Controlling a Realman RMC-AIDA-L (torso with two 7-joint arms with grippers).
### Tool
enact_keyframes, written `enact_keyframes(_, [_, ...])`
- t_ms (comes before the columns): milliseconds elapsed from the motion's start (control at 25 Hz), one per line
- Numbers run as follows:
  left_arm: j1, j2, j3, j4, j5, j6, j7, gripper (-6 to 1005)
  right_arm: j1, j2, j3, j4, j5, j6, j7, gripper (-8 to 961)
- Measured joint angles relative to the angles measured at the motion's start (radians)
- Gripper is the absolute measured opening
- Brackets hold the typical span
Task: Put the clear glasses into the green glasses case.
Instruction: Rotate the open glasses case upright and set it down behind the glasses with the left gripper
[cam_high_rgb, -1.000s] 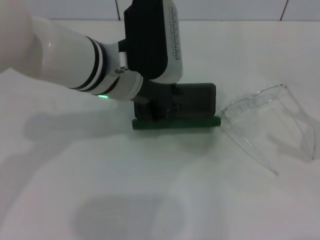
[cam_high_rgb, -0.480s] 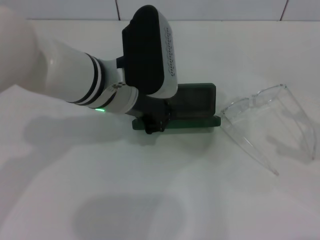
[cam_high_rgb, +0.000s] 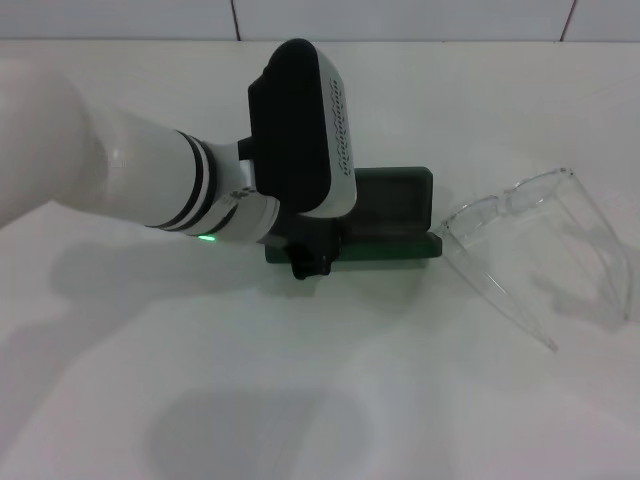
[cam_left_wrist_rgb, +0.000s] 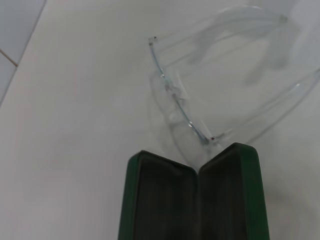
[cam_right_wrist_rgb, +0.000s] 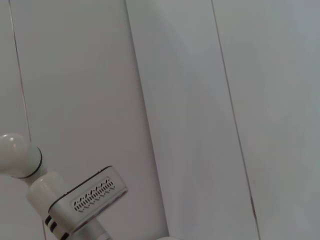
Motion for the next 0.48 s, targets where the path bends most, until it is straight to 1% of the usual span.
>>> enact_keyframes(240, [0.004, 0.001, 0.017, -0.008, -0.001, 0.011, -0.002, 45, 0.0, 0.0, -0.003, 0.001, 0.0, 0.0, 0.0, 874])
enact_keyframes(480, [0.007, 0.001, 0.025, -0.003, -0.006, 0.064, -0.006, 42, 0.0, 0.0, -0.003, 0.001, -0.002, 0.0, 0.0, 875])
